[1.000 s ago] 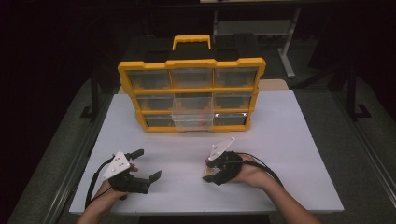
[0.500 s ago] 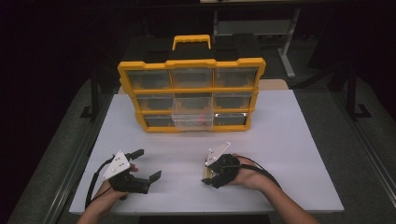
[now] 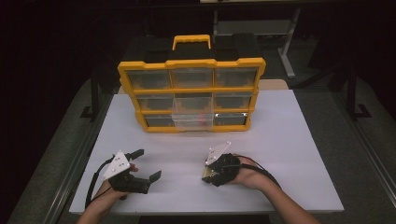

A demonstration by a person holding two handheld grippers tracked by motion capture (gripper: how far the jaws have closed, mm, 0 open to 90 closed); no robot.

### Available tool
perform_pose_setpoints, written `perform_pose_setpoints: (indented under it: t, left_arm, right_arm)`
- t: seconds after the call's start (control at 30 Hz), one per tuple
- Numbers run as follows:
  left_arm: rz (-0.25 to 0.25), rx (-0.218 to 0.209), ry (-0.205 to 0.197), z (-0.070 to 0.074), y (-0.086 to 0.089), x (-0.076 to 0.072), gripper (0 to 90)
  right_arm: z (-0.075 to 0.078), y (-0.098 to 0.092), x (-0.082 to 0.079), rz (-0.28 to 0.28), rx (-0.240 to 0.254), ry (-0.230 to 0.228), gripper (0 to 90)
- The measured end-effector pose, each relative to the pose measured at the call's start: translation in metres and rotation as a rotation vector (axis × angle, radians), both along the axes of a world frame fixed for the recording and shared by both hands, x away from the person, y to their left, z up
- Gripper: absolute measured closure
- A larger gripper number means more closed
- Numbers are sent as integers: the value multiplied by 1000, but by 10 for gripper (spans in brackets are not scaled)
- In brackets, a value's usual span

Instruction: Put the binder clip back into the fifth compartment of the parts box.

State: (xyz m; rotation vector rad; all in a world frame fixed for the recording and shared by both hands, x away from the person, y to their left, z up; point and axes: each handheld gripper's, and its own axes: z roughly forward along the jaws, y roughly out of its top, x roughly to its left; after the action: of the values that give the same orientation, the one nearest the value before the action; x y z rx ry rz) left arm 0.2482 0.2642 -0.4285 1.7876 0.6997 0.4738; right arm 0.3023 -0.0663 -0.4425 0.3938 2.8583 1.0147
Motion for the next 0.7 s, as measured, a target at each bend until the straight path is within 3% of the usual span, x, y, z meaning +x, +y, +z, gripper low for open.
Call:
perform_pose_setpoints:
  t: [0.27,0.37,0.4,0.7]
  left_arm:
    - [1,1,1,0,0,0,0]
    - [1,0,1,0,0,0,0]
    - [0,1,2,0,0,0,0]
    - [-4,2,-4,-1,0,1,0]
  right_arm:
    - [8,-7,2,-33,37,33,490]
    - [10,-11,5,-35,50,26,490]
    - [11,-11,4,-55,60,48,490]
    - [18,-20,8,-78,86,52,490]
